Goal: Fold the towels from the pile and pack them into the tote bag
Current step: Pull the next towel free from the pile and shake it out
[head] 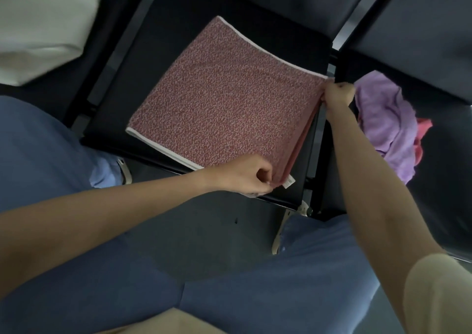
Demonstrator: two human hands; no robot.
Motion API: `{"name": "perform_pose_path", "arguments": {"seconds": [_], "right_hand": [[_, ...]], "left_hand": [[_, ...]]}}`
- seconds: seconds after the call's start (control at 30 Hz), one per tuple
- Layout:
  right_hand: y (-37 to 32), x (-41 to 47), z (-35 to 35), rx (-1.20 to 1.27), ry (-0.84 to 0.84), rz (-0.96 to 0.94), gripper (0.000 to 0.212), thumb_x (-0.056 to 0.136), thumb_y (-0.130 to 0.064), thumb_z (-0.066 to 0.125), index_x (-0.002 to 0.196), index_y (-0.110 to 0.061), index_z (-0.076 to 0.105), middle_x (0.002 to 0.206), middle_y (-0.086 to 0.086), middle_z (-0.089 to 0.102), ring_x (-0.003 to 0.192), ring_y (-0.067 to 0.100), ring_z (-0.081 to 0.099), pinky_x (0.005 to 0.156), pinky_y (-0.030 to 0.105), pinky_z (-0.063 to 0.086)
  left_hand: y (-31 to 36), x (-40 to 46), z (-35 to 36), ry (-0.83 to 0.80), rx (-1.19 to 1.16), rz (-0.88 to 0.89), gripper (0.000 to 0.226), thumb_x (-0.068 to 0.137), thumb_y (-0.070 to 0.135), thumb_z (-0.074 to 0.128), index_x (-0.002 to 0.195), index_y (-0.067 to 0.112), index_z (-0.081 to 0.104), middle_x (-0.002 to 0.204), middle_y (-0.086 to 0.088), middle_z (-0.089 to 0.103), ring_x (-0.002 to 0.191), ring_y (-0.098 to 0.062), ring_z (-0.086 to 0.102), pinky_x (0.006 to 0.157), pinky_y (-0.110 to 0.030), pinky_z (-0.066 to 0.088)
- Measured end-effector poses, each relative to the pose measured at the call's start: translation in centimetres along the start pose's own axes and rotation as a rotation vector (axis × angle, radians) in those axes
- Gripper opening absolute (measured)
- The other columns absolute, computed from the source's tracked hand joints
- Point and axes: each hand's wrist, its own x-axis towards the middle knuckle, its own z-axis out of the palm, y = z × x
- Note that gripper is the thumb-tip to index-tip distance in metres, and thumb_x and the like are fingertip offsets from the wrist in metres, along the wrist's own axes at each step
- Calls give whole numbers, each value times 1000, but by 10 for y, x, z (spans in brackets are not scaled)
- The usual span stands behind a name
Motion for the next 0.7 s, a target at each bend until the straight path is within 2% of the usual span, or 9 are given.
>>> {"name": "perform_pose_path", "arguments": {"seconds": [0.07,0.2,0.27,0.33,0.4,0.47,0.53,0.63,0.7], "right_hand": [[-6,-1,-9,186,36,32,35,95,-14,51,62,-15,38,56,3,44,43,10,39,38,18,31],[-27,-5,-19,383,98,33,30,92,-8,51,65,-13,40,56,4,44,44,12,41,41,21,34],[-41,-10,-13,379,103,-10,30,93,-12,54,65,-14,43,55,4,48,42,12,45,40,21,37],[-56,-16,1,345,99,-76,32,91,-14,57,62,-14,43,54,5,49,42,14,47,42,23,40],[-72,-26,21,306,100,-135,30,85,-13,61,61,-15,44,58,6,52,50,17,51,49,25,42],[-89,-37,45,264,93,-208,32,82,-9,63,60,-17,42,60,0,49,54,11,48,51,21,40],[-107,-52,72,214,56,-264,32,82,-8,62,62,-18,40,63,-4,49,57,6,47,53,19,41],[-126,-70,113,159,13,-300,32,84,-6,59,65,-19,37,70,-5,51,63,2,49,53,11,40],[-134,-81,137,141,-23,-288,32,85,-3,57,67,-19,36,78,-4,53,69,2,51,54,8,39]], "left_hand": [[7,-8,-1,45,-89,-19,15,79,9,71,68,11,60,66,4,62,62,-6,56,60,-23,46],[20,-23,-17,103,-322,-75,24,76,-2,73,67,12,56,70,-3,58,66,-11,57,65,-24,49],[23,-32,-29,108,-401,-99,23,78,-4,72,69,9,56,72,-8,59,64,-11,60,63,-19,53],[21,-42,-40,121,-428,-113,19,79,-5,71,73,6,58,77,-14,62,65,-14,63,64,-21,56],[15,-54,-50,138,-452,-128,17,79,-7,70,75,4,58,81,-20,65,66,-16,65,65,-22,57],[7,-64,-61,162,-473,-142,18,80,-8,69,73,4,57,80,-19,67,64,-16,66,65,-22,57],[-5,-74,-74,194,-483,-151,17,80,-7,69,74,4,58,79,-18,67,68,-19,67,72,-27,59],[-23,-87,-94,265,-498,-178,20,80,-7,69,71,5,56,89,-27,68,80,-30,68,81,-38,59],[-36,-93,-105,318,-520,-209,24,80,-8,68,67,6,53,92,-30,67,78,-30,68,78,-37,60]]}}
